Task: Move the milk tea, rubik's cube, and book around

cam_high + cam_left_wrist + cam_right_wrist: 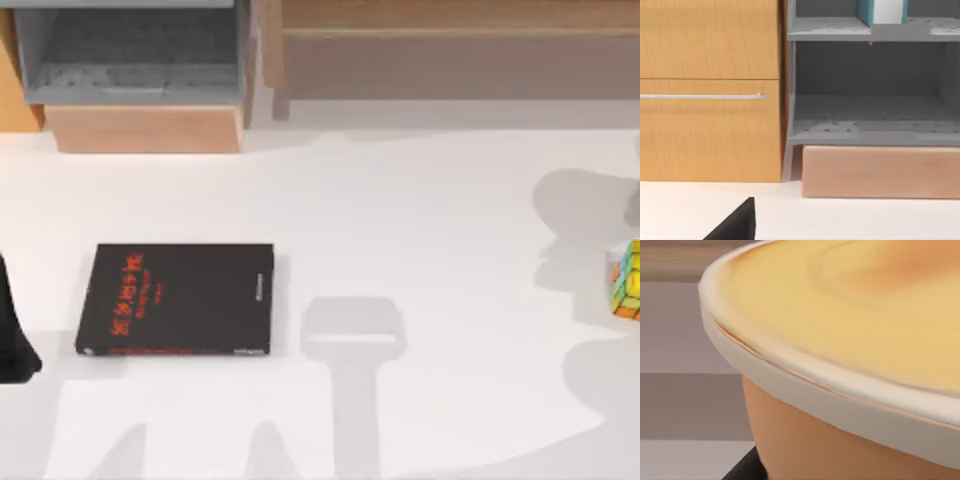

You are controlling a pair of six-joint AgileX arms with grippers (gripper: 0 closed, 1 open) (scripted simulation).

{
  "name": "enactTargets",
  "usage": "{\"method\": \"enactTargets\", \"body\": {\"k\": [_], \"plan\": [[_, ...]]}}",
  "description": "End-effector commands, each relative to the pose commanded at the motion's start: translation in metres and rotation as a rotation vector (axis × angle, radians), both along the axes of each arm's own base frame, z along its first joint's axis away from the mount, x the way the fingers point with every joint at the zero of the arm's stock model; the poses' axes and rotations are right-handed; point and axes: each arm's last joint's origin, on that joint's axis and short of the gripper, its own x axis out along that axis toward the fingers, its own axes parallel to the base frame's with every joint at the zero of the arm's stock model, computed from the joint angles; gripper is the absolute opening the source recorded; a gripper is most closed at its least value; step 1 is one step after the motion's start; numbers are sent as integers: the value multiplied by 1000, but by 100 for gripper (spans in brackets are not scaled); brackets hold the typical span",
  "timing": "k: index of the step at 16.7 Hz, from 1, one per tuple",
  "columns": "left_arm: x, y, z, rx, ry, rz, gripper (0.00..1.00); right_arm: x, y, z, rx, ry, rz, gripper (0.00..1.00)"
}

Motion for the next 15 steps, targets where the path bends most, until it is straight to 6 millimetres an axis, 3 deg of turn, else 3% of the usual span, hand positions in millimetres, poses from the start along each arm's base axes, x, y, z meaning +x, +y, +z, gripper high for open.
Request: {"method": "enactTargets", "body": {"k": [10, 15], "plan": [[0, 0, 0, 0, 0, 0, 100, 0, 0, 0, 0, 0, 0, 98], [0, 0, 0, 0, 0, 0, 100, 0, 0, 0, 0, 0, 0, 100]]}}
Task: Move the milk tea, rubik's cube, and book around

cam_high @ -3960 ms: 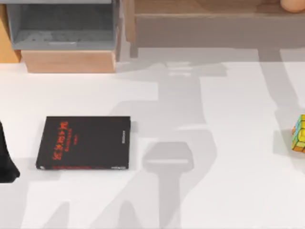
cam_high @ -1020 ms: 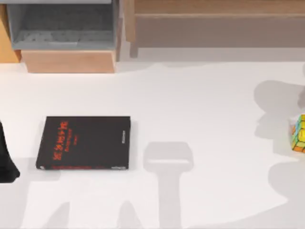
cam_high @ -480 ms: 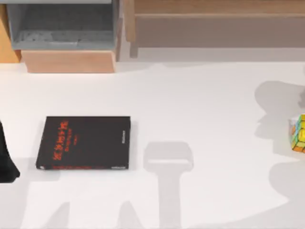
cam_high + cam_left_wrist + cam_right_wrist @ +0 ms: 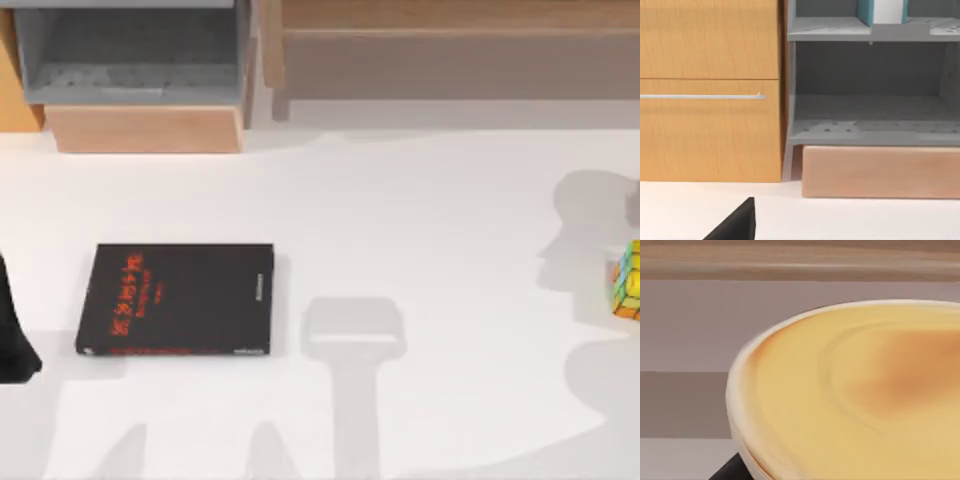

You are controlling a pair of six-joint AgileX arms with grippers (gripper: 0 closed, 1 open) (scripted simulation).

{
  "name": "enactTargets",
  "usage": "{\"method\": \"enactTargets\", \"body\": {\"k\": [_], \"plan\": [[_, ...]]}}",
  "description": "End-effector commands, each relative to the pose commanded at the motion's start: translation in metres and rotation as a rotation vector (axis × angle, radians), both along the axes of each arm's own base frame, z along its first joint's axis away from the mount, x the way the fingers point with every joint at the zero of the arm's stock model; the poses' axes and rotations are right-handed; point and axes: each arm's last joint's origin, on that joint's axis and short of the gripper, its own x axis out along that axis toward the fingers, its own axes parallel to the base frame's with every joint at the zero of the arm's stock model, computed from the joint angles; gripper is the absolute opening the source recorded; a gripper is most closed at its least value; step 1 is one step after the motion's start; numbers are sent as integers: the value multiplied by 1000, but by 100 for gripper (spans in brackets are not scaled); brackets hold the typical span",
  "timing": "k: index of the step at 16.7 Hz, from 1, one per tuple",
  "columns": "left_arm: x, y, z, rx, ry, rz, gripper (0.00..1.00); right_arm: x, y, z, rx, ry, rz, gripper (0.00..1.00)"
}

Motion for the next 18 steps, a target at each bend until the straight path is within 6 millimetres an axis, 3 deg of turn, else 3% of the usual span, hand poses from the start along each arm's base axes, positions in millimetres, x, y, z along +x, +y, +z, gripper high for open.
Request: {"method": "enactTargets", "body": {"k": [5, 12, 18], "plan": [[0, 0, 0, 0, 0, 0, 100, -1, 0, 0, -1, -2, 1, 100], [0, 0, 0, 0, 0, 0, 100, -30, 1, 0, 0, -1, 1, 100], [0, 0, 0, 0, 0, 0, 100, -31, 2, 5, 3, 10, 5, 100]]}}
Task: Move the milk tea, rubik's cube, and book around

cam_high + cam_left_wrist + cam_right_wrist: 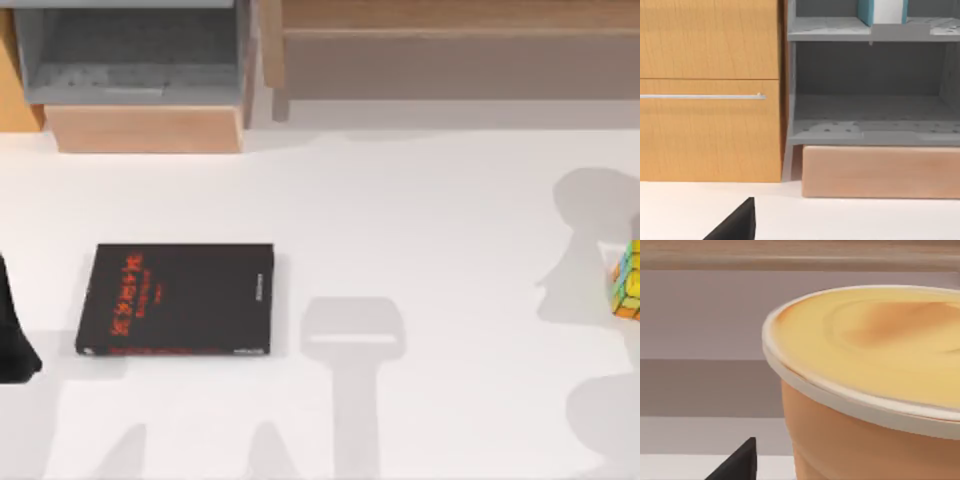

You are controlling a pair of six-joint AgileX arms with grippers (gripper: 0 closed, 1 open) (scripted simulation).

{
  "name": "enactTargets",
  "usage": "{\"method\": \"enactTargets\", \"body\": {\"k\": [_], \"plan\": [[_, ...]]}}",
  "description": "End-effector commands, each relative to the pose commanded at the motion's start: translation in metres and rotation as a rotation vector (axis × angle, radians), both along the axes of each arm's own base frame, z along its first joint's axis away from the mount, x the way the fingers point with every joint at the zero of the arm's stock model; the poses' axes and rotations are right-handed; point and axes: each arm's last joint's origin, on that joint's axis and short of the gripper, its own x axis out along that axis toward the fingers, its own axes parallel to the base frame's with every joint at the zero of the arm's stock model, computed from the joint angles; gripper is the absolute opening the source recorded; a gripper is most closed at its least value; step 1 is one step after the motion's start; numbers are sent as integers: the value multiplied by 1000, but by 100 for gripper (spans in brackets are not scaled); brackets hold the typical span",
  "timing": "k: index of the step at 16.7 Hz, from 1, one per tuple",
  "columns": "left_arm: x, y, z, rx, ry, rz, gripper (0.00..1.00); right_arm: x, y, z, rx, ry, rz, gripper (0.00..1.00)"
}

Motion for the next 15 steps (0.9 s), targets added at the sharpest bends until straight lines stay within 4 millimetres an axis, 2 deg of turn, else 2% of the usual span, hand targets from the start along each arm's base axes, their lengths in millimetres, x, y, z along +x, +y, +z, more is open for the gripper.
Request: {"method": "enactTargets", "body": {"k": [8, 15], "plan": [[0, 0, 0, 0, 0, 0, 100, -14, 0, 42, -4, -12, 0, 100], [0, 0, 0, 0, 0, 0, 100, -14, 2, 48, -1, -18, 5, 100]]}}
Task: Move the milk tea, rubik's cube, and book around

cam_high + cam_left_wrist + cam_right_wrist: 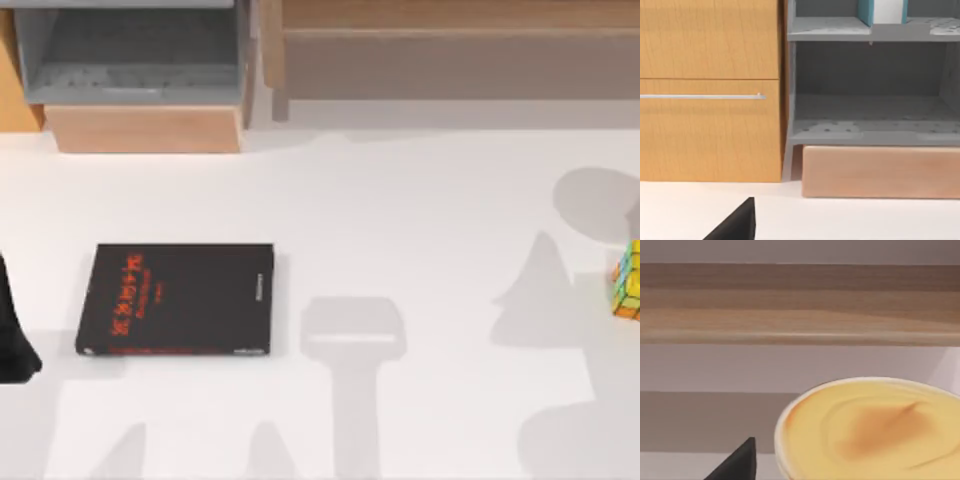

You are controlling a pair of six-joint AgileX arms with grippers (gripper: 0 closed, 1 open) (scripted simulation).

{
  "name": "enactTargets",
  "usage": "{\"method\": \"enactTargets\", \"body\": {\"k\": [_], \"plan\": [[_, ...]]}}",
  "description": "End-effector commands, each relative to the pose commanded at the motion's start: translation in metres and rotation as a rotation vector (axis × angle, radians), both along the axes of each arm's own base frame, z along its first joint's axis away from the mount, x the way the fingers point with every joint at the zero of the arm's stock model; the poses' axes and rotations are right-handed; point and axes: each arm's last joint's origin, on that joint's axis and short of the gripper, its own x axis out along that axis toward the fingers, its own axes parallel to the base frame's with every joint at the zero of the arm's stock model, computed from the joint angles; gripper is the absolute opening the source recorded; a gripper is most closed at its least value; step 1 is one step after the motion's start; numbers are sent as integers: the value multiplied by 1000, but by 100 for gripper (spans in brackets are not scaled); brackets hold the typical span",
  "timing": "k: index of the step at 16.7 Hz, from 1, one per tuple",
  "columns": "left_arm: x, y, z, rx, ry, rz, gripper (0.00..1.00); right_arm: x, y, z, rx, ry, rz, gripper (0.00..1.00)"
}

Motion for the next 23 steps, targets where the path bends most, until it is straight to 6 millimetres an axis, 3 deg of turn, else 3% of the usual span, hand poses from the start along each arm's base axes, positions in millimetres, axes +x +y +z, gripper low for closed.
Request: {"method": "enactTargets", "body": {"k": [4, 9, 13, 15, 23], "plan": [[0, 0, 0, 0, 0, 0, 100, 28, 17, 38, 55, -62, 19, 100], [0, 0, 0, 0, 0, 0, 100, 86, 66, 103, 181, -5, 90, 100], [0, 0, 0, 0, 0, 0, 100, 97, 100, 153, 209, 166, 105, 100], [0, 0, 0, 0, 0, 0, 100, 95, 111, 158, 221, 284, 99, 100], [0, 0, 0, 0, 0, 0, 100, 91, 140, 127, 270, 820, 31, 100]]}}
